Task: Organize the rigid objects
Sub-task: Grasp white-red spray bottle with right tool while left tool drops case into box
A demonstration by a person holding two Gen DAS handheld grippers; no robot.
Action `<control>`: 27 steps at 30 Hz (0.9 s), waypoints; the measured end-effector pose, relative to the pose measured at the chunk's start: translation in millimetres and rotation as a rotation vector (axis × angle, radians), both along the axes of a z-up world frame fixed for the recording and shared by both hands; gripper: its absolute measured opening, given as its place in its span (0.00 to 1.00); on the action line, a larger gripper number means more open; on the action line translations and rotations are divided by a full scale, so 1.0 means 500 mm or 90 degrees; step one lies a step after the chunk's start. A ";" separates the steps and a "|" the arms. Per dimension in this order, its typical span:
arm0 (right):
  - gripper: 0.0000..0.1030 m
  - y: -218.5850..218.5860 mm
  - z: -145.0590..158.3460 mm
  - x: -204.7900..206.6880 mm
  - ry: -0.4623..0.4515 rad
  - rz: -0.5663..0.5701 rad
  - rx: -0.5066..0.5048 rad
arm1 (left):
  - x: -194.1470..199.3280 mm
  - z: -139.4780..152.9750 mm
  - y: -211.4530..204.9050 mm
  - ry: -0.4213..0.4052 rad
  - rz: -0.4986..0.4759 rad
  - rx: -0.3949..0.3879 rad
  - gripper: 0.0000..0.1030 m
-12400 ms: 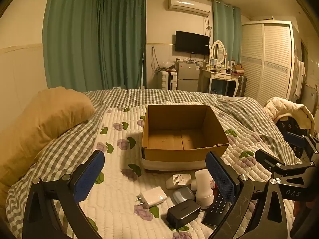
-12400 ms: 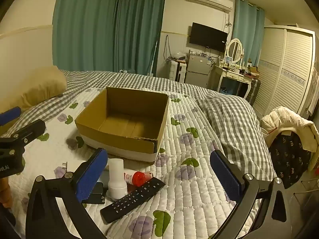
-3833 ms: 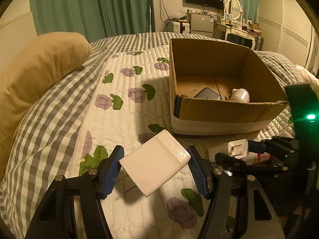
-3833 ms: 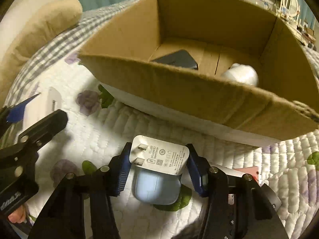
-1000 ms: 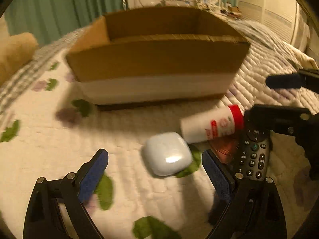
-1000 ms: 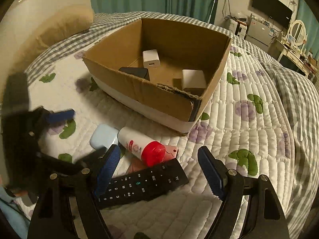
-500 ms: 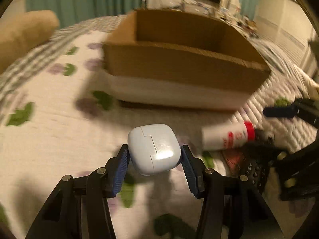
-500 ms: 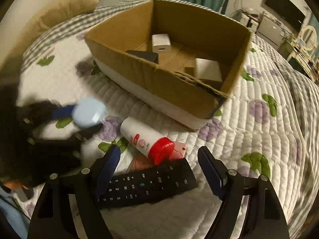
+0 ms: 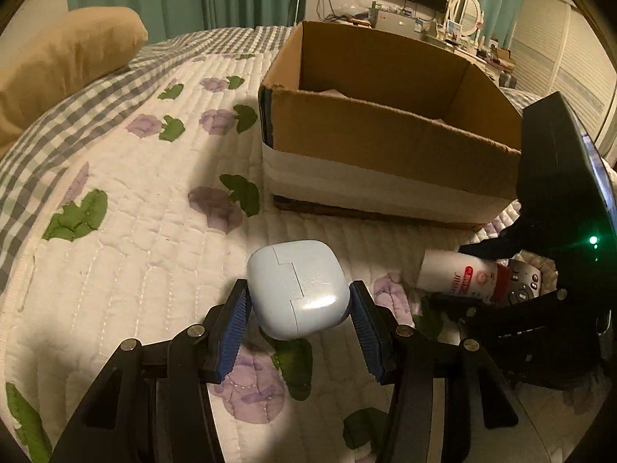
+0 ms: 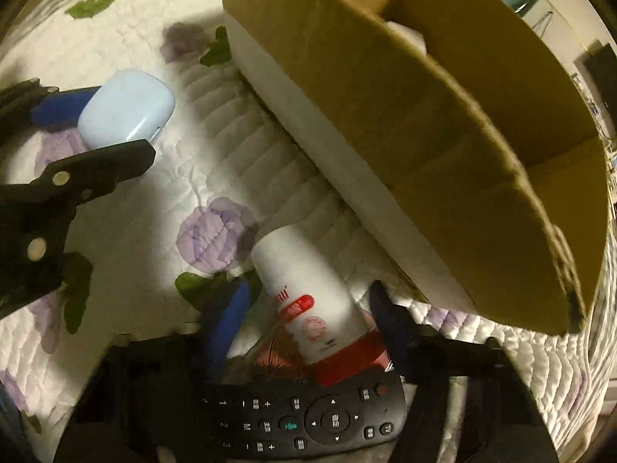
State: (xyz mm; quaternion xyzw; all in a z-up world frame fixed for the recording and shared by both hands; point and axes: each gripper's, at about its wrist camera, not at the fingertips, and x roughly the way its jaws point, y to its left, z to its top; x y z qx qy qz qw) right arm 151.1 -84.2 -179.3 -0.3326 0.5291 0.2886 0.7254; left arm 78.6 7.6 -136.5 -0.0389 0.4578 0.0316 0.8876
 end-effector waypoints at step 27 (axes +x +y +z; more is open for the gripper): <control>0.34 -0.069 0.413 0.002 -0.270 -0.120 0.263 | 0.122 0.317 -0.040 -0.195 -0.094 0.056 0.51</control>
